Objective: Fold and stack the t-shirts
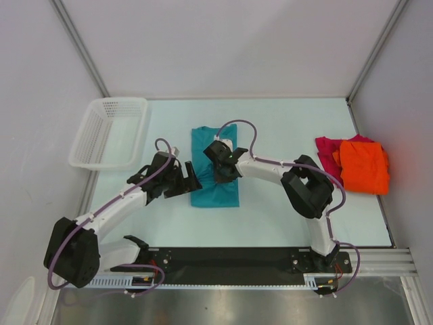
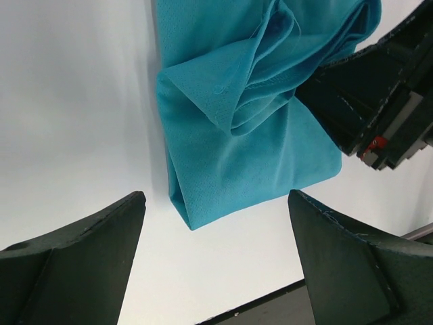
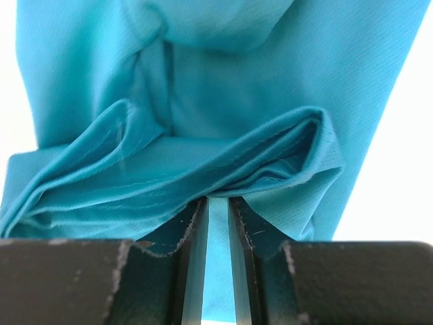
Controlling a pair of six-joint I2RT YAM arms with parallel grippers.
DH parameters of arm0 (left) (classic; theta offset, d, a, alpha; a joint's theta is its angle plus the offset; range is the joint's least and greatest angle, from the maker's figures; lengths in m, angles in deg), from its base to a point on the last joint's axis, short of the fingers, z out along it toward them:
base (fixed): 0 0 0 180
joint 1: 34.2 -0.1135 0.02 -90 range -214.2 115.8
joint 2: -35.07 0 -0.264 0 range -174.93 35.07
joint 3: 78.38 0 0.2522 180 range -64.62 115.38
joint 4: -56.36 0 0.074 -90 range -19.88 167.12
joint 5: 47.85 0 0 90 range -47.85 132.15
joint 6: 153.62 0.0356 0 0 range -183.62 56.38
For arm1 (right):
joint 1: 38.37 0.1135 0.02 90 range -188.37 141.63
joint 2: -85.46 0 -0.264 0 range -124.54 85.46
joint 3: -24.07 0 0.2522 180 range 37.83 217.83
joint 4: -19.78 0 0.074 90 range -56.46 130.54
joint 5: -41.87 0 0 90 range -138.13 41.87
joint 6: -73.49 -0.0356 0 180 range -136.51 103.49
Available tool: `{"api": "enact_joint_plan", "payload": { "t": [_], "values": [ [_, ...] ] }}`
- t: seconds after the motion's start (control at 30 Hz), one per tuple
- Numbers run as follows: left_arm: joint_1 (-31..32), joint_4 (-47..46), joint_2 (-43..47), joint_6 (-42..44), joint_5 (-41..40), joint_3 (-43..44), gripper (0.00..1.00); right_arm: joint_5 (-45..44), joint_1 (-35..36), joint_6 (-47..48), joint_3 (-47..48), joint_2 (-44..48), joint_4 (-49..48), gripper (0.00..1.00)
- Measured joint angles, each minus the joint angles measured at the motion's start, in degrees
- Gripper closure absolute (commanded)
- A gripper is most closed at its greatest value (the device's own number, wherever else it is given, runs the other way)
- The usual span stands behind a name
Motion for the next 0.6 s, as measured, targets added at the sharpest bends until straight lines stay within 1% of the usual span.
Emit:
{"api": "enact_joint_plan", "payload": {
  "t": [0.37, 0.6],
  "values": [
    [0.02, 0.74, 0.87, 0.00, -0.87, 0.00, 0.08, -0.31, -2.75, 1.68, 2.03, -1.07, 0.07, 0.77],
    [0.02, 0.76, 0.87, 0.02, -0.90, -0.02, 0.08, -0.81, -4.02, 2.82, 6.36, -2.91, 0.11, 0.78]
  ]
}}
